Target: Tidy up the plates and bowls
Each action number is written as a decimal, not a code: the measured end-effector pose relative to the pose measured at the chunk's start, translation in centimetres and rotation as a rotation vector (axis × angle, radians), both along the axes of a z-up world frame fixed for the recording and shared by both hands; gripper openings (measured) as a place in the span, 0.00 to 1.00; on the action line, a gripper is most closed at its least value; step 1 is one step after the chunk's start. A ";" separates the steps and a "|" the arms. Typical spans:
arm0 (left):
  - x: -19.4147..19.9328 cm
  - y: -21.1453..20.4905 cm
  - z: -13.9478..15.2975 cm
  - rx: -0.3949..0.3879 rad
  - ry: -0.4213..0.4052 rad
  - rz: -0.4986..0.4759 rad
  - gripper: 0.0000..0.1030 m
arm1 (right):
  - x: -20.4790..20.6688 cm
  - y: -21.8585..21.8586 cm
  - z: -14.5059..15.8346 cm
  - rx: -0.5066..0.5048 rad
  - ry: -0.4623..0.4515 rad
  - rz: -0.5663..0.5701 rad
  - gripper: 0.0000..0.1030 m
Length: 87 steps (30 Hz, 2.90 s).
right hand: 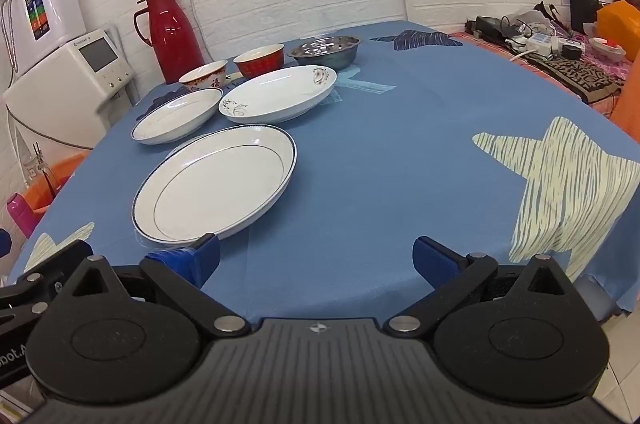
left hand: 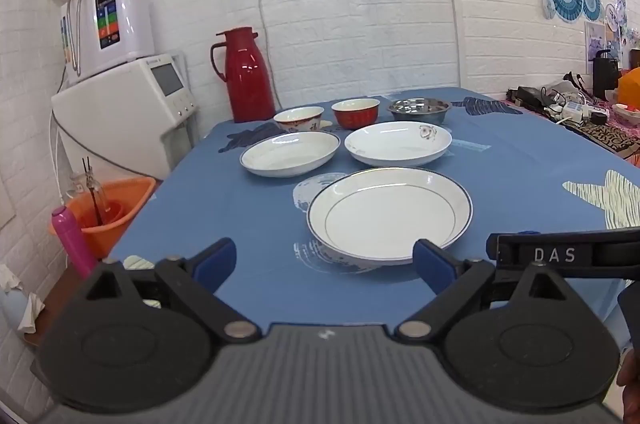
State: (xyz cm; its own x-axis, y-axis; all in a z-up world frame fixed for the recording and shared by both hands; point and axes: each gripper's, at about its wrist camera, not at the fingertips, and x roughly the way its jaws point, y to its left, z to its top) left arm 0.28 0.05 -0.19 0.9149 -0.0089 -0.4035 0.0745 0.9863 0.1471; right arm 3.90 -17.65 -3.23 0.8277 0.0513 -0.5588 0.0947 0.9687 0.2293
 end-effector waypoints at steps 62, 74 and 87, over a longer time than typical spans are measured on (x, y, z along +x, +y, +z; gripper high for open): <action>18.8 5.7 -0.9 -0.159 0.474 -0.122 0.91 | 15.0 -1.9 0.1 0.073 0.241 0.148 0.87; 22.5 6.1 -3.0 -0.187 0.563 -0.140 0.89 | 18.3 1.9 -0.6 -0.105 0.458 0.218 0.89; 23.0 5.4 -3.8 -0.170 0.563 -0.179 0.88 | 19.5 2.4 -0.3 -0.143 0.471 0.226 0.86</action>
State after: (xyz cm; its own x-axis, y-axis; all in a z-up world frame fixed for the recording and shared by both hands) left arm 23.29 5.45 -3.97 0.5403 -0.2499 -0.8035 0.2619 0.9574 -0.1216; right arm 23.38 -15.22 -3.55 0.4632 0.0954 -0.8811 -0.0590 0.9953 0.0768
